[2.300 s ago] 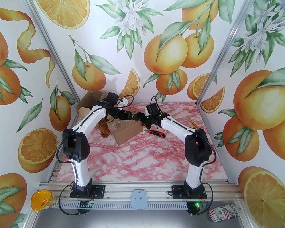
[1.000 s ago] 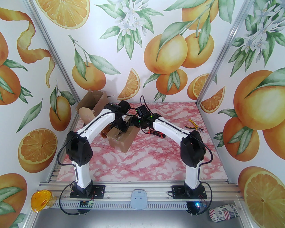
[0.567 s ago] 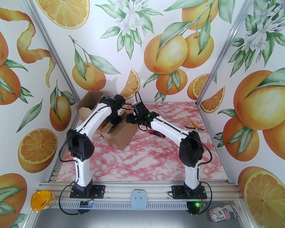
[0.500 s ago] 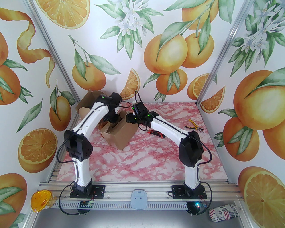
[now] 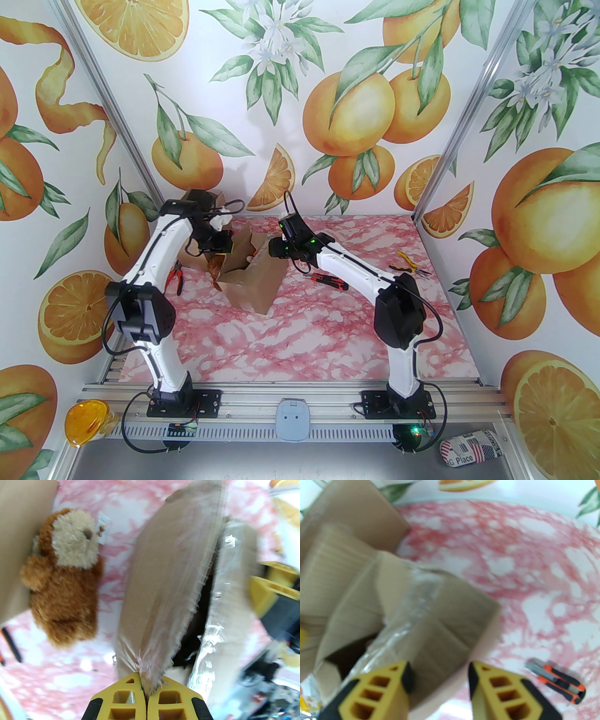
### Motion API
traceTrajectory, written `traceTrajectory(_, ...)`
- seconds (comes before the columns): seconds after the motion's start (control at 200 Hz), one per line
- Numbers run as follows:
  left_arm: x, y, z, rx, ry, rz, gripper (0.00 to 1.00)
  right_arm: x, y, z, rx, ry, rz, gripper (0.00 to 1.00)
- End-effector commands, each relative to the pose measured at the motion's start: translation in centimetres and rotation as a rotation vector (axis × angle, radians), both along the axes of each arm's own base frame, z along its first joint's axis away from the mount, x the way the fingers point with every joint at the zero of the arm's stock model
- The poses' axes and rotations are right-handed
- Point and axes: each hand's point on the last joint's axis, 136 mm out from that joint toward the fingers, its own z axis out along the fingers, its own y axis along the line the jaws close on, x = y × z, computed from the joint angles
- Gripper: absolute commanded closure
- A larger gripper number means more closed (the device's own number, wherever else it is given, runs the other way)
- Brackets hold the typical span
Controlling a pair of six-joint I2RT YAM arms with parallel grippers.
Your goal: Unpack the express box
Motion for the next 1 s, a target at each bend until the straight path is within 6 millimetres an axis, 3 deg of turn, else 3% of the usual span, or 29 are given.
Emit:
traceTrajectory(0.0,0.3,0.2,2.0,-0.083,-0.056,0.025,1.00,-2.0,-5.2,-8.1,-0.250,0.190,-0.040,0.55)
traceTrajectory(0.075,0.1,0.0,2.3,-0.098,-0.064,0.028,1.00,-2.0,-4.9,-7.8,-0.233,0.181,-0.034,0.54)
traceTrajectory(0.15,-0.3,-1.2,2.6,-0.154,-0.058,0.026,1.00,-1.6,-4.5,-5.6,-0.186,0.135,-0.033,0.47)
traceTrajectory(0.32,-0.5,-3.7,4.8,-0.312,-0.121,0.112,1.00,-1.1,-5.5,3.0,-0.166,0.024,-0.095,0.20)
traceTrajectory(0.41,-0.6,-4.6,6.2,-0.321,-0.176,0.164,1.00,-2.2,-5.6,7.6,-0.151,-0.025,-0.111,0.15)
traceTrajectory(0.485,-0.8,-5.6,7.0,-0.298,-0.218,0.185,1.00,-3.6,-4.7,10.0,-0.195,-0.073,-0.091,0.14)
traceTrajectory(0.56,-0.8,-6.4,7.6,-0.298,-0.256,0.209,1.00,-4.8,-3.4,10.0,-0.228,-0.057,-0.060,0.14)
traceTrajectory(0.781,-0.8,-7.6,8.0,-0.326,-0.303,0.248,1.00,-6.0,-0.2,5.8,-0.296,-0.026,-0.035,0.14)
traceTrajectory(0.916,-0.8,-8.2,8.1,-0.324,-0.310,0.222,1.00,-5.0,-2.0,3.5,-0.495,-0.058,-0.110,0.16)
traceTrajectory(0.996,-1.0,-8.3,7.8,-0.298,-0.307,0.213,1.00,-4.4,-3.0,3.5,-0.573,-0.096,-0.131,0.23)
